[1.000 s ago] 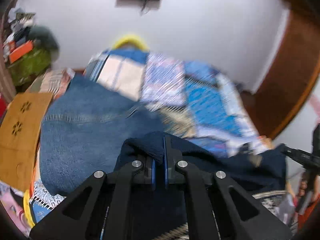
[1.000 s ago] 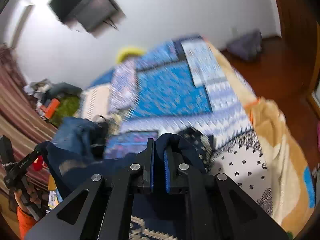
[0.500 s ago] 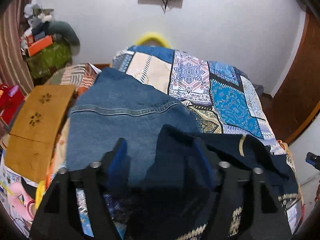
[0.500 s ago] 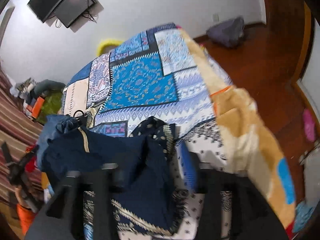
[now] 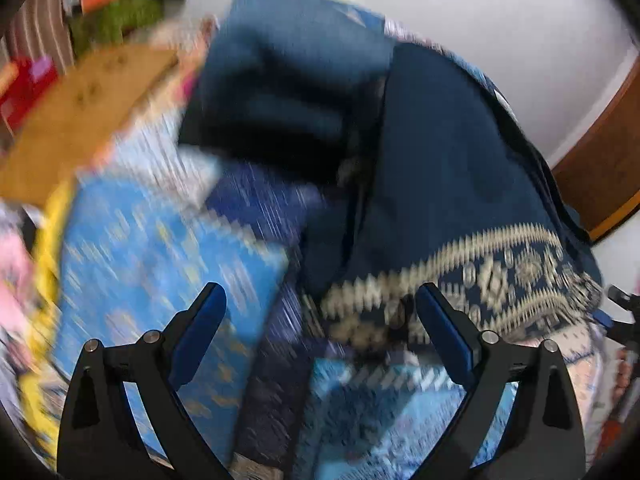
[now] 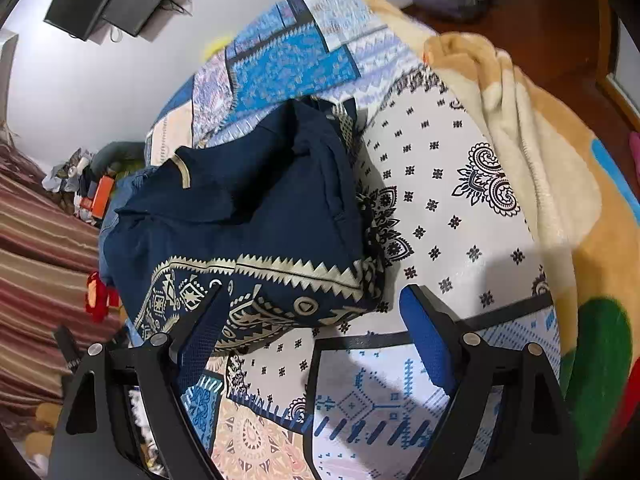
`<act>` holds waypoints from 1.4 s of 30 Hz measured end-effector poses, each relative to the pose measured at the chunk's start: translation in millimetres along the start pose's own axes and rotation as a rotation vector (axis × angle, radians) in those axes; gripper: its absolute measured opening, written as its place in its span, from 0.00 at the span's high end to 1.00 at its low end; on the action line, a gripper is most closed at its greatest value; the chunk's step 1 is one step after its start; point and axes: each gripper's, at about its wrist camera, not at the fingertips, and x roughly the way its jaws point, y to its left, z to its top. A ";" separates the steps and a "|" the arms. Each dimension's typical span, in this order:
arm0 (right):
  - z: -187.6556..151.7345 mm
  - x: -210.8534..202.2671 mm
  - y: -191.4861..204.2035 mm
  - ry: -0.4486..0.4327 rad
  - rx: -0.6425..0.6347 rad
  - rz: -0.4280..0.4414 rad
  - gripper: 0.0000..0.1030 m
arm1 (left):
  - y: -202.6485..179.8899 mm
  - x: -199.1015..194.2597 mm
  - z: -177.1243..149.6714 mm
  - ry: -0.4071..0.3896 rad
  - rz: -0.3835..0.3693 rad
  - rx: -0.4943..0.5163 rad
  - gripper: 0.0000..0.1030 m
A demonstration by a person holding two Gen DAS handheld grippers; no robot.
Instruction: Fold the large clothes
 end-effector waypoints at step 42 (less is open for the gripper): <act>-89.4 -94.5 23.0 -0.119 -0.157 -0.160 0.72 | -37.6 -52.2 -92.6 -0.014 0.131 0.306 0.41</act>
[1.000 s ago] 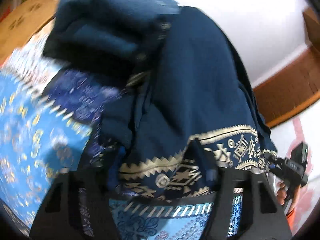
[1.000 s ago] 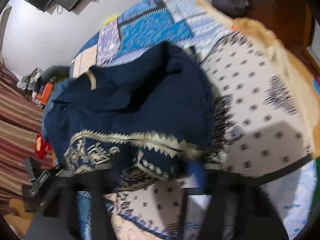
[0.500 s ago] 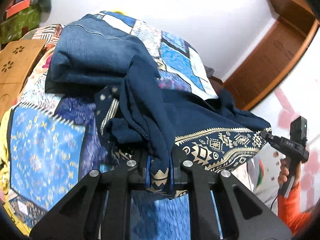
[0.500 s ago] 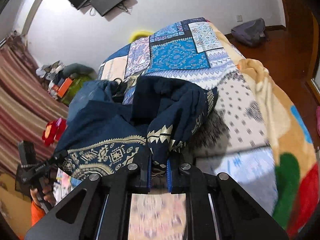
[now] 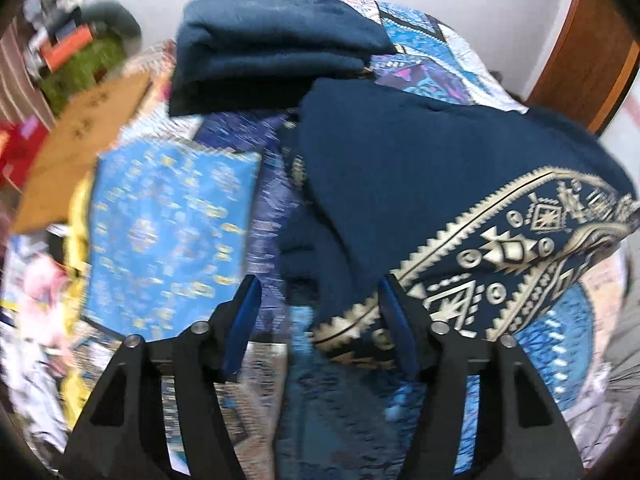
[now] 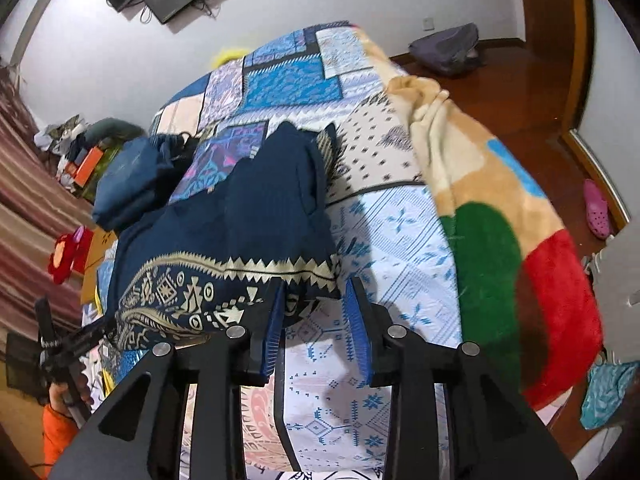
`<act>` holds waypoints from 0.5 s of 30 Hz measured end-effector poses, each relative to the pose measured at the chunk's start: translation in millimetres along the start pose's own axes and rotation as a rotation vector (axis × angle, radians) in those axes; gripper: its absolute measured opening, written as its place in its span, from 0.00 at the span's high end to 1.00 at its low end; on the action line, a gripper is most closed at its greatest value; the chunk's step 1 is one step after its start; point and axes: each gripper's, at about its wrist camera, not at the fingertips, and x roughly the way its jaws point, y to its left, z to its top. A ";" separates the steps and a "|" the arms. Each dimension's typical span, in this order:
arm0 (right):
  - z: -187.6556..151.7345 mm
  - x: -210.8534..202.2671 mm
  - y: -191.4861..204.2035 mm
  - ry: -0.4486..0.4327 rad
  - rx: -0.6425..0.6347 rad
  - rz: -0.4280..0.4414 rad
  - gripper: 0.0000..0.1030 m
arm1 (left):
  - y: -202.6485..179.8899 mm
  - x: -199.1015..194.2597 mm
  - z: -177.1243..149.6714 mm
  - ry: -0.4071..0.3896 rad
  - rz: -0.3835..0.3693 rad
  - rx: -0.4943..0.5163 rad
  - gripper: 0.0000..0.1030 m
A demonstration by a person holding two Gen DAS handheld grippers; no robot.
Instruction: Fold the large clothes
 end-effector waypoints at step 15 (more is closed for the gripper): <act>15.0 6.9 119.8 -0.155 -0.425 -0.040 0.37 | 24.2 -14.8 -14.5 0.049 -0.228 -0.373 0.19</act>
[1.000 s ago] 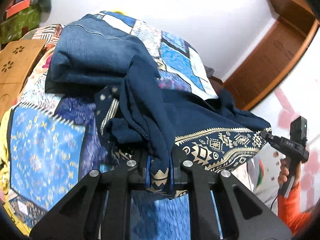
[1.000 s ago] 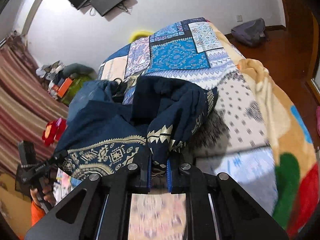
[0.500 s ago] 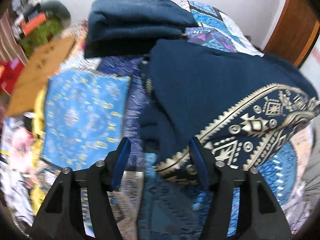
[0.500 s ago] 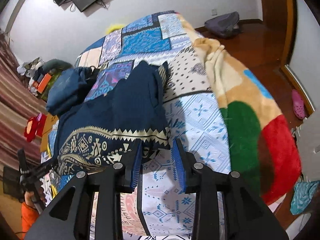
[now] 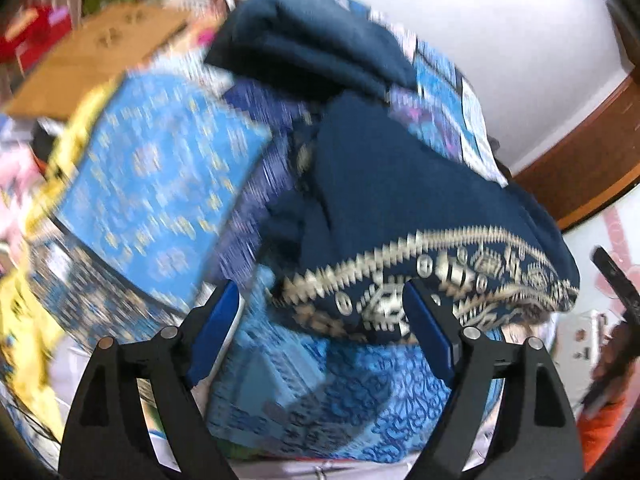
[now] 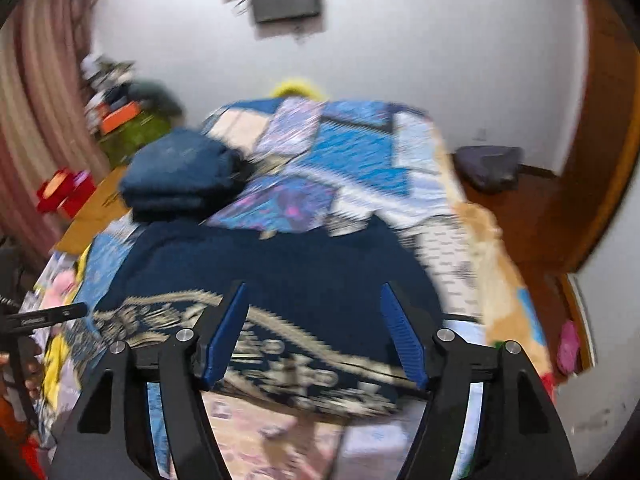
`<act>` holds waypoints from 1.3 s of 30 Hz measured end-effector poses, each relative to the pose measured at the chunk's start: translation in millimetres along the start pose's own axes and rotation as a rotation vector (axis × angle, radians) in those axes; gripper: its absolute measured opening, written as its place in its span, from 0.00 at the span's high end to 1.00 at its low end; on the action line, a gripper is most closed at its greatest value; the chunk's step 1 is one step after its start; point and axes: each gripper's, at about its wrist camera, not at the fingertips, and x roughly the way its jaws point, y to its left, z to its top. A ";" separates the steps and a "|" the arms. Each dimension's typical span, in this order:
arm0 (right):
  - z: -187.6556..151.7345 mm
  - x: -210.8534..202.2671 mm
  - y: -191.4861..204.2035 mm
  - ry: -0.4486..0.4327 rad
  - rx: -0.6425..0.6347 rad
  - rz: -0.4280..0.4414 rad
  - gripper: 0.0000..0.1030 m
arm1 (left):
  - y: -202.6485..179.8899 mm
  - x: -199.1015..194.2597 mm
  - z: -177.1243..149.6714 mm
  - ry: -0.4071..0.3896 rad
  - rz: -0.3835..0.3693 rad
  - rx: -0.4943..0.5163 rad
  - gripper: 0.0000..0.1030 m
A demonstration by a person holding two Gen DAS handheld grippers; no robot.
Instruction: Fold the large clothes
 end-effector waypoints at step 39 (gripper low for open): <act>-36.4 73.1 37.3 0.274 -0.004 0.107 0.31 | -54.4 42.4 71.1 -0.223 -0.092 -0.258 0.85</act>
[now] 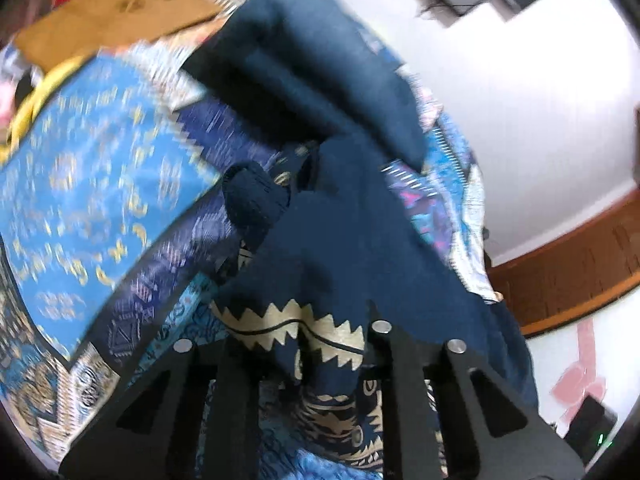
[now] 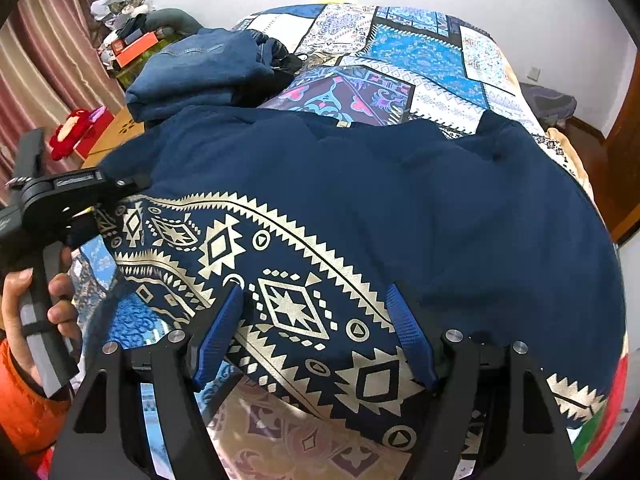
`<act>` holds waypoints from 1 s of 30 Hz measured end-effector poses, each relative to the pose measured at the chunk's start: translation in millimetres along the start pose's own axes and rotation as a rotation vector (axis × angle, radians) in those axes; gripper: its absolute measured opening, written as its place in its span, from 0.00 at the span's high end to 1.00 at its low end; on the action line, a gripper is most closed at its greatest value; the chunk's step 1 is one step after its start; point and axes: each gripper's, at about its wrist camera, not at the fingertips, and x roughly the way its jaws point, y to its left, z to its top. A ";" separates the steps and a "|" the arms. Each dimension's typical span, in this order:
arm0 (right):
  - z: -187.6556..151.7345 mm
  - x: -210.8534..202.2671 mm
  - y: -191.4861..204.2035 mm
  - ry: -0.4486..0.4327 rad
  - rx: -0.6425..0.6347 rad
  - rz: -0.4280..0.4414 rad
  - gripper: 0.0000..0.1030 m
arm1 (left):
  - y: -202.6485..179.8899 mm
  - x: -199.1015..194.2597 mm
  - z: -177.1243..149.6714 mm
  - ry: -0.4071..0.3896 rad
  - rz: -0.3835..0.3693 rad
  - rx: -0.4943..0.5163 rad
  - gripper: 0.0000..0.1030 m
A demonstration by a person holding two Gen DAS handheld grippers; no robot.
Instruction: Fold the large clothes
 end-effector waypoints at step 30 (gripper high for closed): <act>0.9 -40.7 -35.9 -0.114 0.179 0.111 0.31 | -172.3 -60.5 -65.1 -0.047 -0.204 0.561 0.86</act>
